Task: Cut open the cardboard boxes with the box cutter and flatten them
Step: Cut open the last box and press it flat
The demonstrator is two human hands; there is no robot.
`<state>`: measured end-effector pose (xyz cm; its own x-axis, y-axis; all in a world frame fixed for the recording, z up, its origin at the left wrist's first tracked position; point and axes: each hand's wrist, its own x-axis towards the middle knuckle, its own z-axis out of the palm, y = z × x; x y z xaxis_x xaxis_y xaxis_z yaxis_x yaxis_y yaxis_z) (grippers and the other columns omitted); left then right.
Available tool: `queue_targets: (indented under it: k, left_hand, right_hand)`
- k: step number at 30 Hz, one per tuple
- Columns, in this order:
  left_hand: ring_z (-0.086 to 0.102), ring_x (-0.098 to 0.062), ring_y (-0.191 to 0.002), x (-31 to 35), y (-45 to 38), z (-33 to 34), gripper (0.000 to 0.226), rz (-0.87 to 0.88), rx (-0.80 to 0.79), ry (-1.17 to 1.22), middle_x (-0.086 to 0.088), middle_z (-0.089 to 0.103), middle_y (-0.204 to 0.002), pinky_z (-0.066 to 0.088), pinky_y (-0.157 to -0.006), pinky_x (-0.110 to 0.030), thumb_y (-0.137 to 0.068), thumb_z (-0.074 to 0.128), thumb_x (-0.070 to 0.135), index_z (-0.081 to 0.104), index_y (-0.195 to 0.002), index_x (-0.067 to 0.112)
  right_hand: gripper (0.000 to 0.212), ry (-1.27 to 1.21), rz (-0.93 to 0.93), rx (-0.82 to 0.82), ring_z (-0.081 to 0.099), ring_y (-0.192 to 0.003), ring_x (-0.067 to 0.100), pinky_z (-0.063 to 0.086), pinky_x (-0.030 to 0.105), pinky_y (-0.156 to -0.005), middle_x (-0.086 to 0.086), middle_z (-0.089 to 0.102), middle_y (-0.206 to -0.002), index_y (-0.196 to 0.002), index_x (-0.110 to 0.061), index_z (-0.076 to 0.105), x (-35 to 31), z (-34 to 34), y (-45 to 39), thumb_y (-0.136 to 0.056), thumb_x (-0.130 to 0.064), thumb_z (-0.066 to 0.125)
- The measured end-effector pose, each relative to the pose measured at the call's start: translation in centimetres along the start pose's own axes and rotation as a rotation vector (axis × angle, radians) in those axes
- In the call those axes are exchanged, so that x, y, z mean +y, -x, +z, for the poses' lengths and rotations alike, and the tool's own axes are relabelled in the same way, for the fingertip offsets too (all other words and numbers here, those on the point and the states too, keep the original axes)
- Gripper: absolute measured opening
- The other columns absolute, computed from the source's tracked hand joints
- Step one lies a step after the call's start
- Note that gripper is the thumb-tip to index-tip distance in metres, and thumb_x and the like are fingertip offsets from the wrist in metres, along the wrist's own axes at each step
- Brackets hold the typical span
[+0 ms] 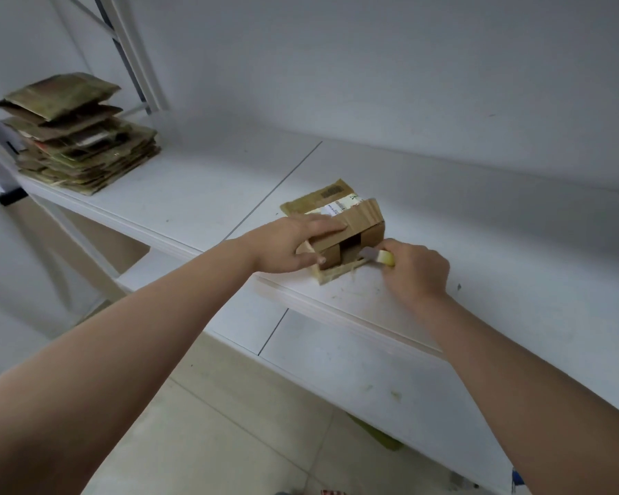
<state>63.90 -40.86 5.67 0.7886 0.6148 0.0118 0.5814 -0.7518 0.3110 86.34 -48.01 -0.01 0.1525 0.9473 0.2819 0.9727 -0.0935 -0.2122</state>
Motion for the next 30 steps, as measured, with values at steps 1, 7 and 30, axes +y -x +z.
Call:
queue_targets:
  k: [1, 7, 30]
  left_hand:
    - [0.029, -0.021, -0.140, -0.4, -0.1, 0.2, 0.073, 0.016, -0.044, -0.043, 0.000, 0.029, -0.154, 0.022, -0.113, -0.035, -0.089, 0.063, 0.023, 0.023, -0.151, 0.026]
    - [0.042, -0.033, -0.130, -1.0, -1.0, 1.9, 0.071, 0.054, 0.110, -0.146, -0.009, 0.042, -0.145, 0.038, -0.104, -0.046, -0.087, 0.065, 0.009, 0.031, -0.148, 0.023]
    - [0.038, -0.031, -0.121, 2.9, -5.3, 2.7, 0.079, -0.469, 0.121, -0.629, -0.014, 0.040, -0.131, 0.038, -0.062, -0.032, -0.091, 0.060, 0.024, 0.011, -0.152, 0.023]
  right_hand:
    - [0.019, -0.012, 0.014, 0.000, 0.062, -0.081, 0.027, 0.031, 0.024, -0.059, 0.000, 0.069, -0.089, -0.108, -0.034, 0.065, 0.4, -0.2, -0.1, -0.093, -0.041, 0.054]
    - [0.043, -0.113, -0.005, -0.085, 0.063, -0.094, 0.026, 0.038, 0.024, -0.065, 0.001, 0.069, -0.104, -0.128, -0.029, 0.053, 0.5, -0.3, 0.1, -0.090, -0.049, 0.054]
    - [0.021, -0.266, 0.115, -0.055, 0.058, -0.087, 0.032, 0.044, 0.031, -0.065, 0.006, 0.066, -0.090, -0.100, -0.015, 0.066, -3.6, -0.9, -0.9, -0.089, -0.023, 0.049]
